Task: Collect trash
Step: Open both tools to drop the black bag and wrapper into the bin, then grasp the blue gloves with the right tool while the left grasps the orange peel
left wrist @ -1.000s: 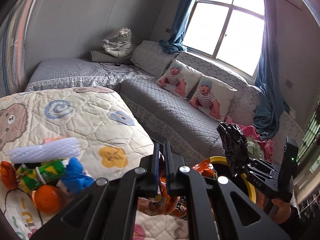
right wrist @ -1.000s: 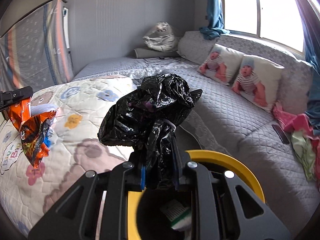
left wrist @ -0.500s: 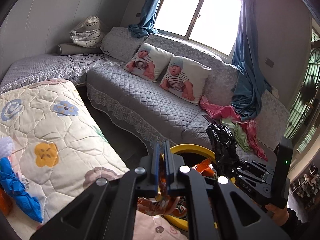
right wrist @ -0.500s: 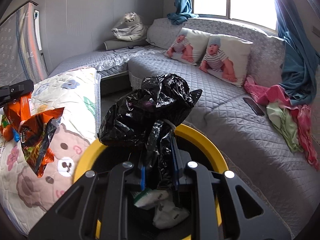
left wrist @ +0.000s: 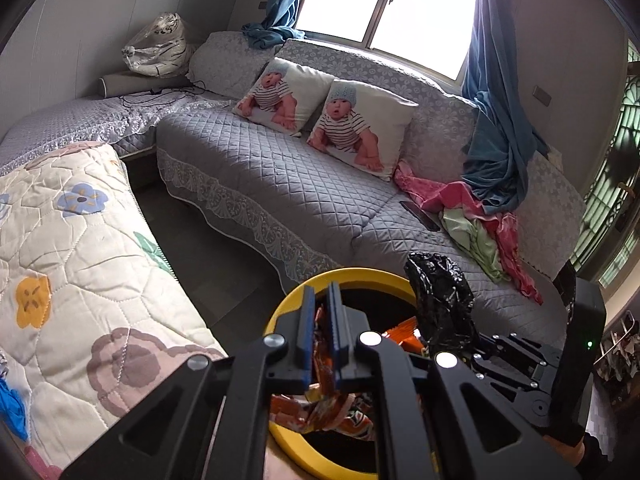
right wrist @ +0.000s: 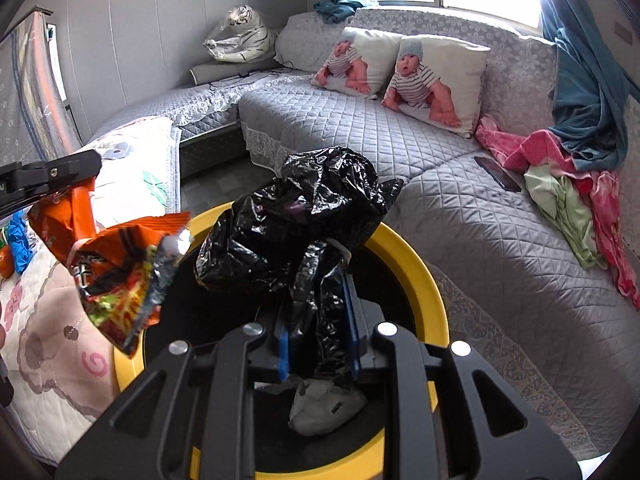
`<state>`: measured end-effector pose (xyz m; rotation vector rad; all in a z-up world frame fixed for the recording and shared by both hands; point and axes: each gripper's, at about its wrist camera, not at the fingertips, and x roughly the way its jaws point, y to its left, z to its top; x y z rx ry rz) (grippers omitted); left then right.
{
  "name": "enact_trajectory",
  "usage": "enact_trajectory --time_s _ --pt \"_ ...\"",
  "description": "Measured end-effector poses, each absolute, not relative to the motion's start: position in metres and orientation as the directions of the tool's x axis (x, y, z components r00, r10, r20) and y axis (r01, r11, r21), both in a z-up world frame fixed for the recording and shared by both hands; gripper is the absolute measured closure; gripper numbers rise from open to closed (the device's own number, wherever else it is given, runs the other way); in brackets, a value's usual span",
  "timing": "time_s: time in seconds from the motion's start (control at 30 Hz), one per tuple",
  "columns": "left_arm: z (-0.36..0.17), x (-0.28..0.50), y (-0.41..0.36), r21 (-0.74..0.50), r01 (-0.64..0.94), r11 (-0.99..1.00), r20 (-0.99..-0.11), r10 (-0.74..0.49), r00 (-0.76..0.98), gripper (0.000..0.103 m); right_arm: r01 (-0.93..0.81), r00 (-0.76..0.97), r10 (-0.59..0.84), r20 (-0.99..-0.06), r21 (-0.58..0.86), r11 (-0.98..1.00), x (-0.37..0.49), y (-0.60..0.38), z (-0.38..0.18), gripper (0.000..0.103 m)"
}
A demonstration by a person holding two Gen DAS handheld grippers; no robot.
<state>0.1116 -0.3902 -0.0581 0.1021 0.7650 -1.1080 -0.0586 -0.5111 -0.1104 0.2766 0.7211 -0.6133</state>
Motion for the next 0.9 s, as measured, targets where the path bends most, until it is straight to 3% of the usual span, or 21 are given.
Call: enact_trajectory --time_s 0.07,0.17,0.2,0.3,0.43,0.5,0.57,0.7,0.9 --pt "-0.059 0.110 -0.393 -0.298 0.833 0.467 -0.602 -0.769 0.216 0.094 0.617 0.586 -0.432 -0.686 0.032 0.787 -0.061 -0.514 -0.110 0.075" --pt "-0.062 0.112 -0.395 -0.315 0.822 0.475 -0.606 -0.767 0.211 0.088 0.629 0.586 -0.438 -0.682 0.042 0.776 -0.065 -0.518 -0.109 0.059" --pt "-0.064 0.112 -0.395 -0.318 0.817 0.482 -0.608 -0.765 0.215 0.083 0.635 0.586 -0.444 -0.677 0.044 0.771 -0.067 -0.518 -0.108 0.055" --pt "-0.066 0.115 -0.392 -0.329 0.797 0.506 -0.610 -0.758 0.230 0.067 0.640 0.588 -0.453 -0.670 0.043 0.767 -0.069 -0.520 -0.106 0.054" --pt "-0.066 0.119 -0.386 -0.333 0.781 0.529 -0.606 -0.754 0.253 0.056 0.648 0.596 -0.463 -0.656 0.052 0.760 -0.072 -0.521 -0.101 0.050" --pt "-0.064 0.122 -0.380 -0.336 0.765 0.550 -0.601 -0.750 0.275 0.039 0.652 0.597 -0.473 -0.648 0.050 0.756 -0.074 -0.521 -0.097 0.049" --pt "-0.061 0.125 -0.372 -0.336 0.755 0.564 -0.590 -0.751 0.298 0.036 0.657 0.599 -0.486 -0.637 0.045 0.752 -0.075 -0.519 -0.093 0.044" --pt "-0.051 0.134 -0.348 -0.313 0.735 0.602 -0.562 -0.741 0.368 0.016 0.635 0.624 -0.489 -0.609 0.031 0.772 -0.071 -0.509 -0.083 0.035" --pt "-0.039 0.157 -0.291 -0.293 0.675 0.677 -0.536 -0.702 0.470 0.008 0.528 0.710 -0.430 -0.557 0.018 0.849 -0.044 -0.472 -0.069 0.025"
